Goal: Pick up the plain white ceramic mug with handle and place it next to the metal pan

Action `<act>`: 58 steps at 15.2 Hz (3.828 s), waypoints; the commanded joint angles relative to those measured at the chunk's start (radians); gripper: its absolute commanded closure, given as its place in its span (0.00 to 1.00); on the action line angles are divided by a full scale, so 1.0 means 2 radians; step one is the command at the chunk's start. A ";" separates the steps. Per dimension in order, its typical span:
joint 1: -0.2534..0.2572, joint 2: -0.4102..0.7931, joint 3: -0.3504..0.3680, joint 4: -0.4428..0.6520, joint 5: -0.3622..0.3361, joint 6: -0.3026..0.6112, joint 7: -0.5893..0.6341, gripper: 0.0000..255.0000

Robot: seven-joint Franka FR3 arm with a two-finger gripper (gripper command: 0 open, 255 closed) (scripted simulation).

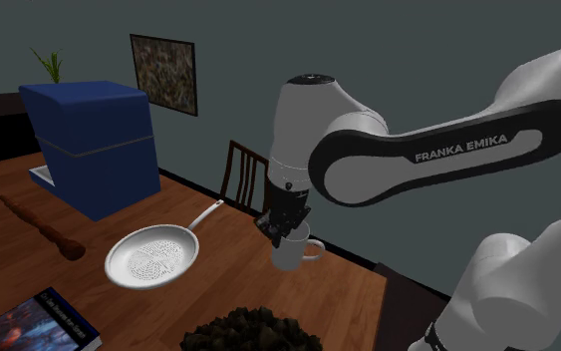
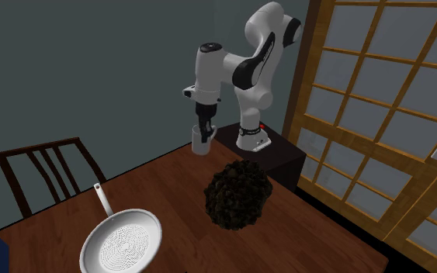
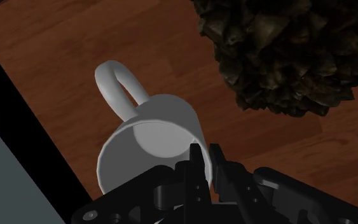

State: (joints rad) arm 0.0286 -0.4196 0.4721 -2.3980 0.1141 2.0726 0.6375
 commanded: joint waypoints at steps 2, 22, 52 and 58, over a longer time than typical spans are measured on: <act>-0.014 0.067 0.024 0.058 -0.026 0.007 0.030 1.00; 0.082 0.480 0.048 0.514 -0.253 -0.110 0.190 1.00; 0.086 0.544 0.020 0.422 -0.299 0.037 0.231 1.00; 0.086 0.544 0.020 0.422 -0.299 0.037 0.231 1.00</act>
State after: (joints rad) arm 0.2012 0.6692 0.5116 -1.5541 -0.4831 2.1468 1.0987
